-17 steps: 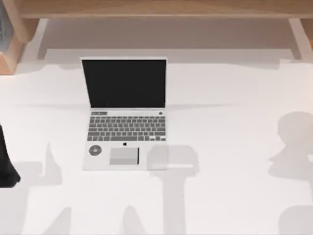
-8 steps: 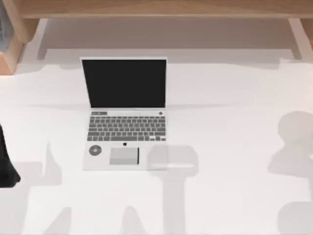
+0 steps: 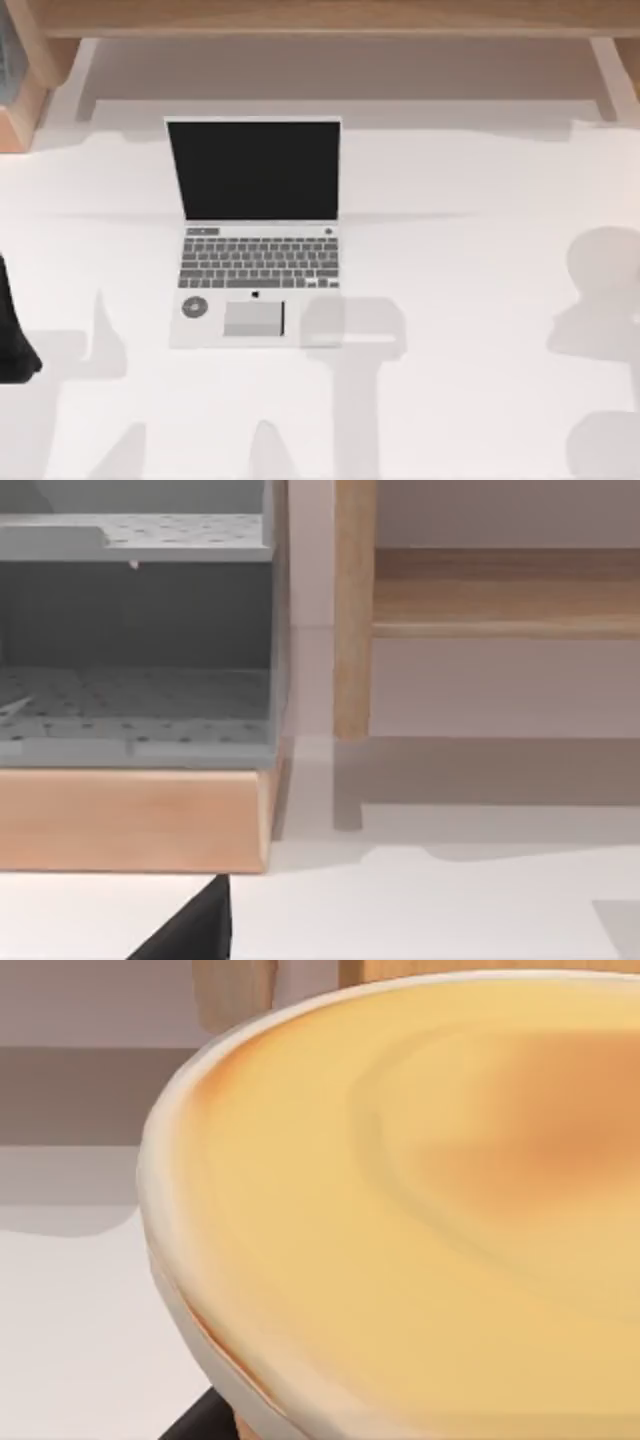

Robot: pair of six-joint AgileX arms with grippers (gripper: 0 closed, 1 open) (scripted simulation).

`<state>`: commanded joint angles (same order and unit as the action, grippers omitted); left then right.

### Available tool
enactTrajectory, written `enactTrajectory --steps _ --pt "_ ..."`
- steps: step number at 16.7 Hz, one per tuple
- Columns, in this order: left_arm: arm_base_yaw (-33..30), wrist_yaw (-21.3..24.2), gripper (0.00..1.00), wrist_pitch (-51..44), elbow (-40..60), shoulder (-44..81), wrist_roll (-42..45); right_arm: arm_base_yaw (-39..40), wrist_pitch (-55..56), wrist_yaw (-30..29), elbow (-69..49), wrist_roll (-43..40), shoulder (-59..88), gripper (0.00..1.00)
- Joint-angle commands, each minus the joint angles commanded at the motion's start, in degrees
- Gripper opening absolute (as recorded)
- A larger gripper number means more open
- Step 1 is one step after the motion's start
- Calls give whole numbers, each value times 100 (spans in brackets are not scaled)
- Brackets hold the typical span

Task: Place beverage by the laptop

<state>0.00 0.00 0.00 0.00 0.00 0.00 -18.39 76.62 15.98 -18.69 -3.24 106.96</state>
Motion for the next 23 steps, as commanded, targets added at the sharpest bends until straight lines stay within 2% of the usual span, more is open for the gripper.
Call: enactTrajectory --steps 1,2,20,23 --pt "0 0 100 0 0 0 0 0 0 0 0 0 0 2" --pt "0 0 100 0 0 0 0 0 0 0 0 0 0 0" --pt "0 0 100 0 0 0 0 -1 -392 5 -6 20 -370 0" --pt "0 0 100 0 0 0 0 316 -276 -305 -261 152 -515 0"
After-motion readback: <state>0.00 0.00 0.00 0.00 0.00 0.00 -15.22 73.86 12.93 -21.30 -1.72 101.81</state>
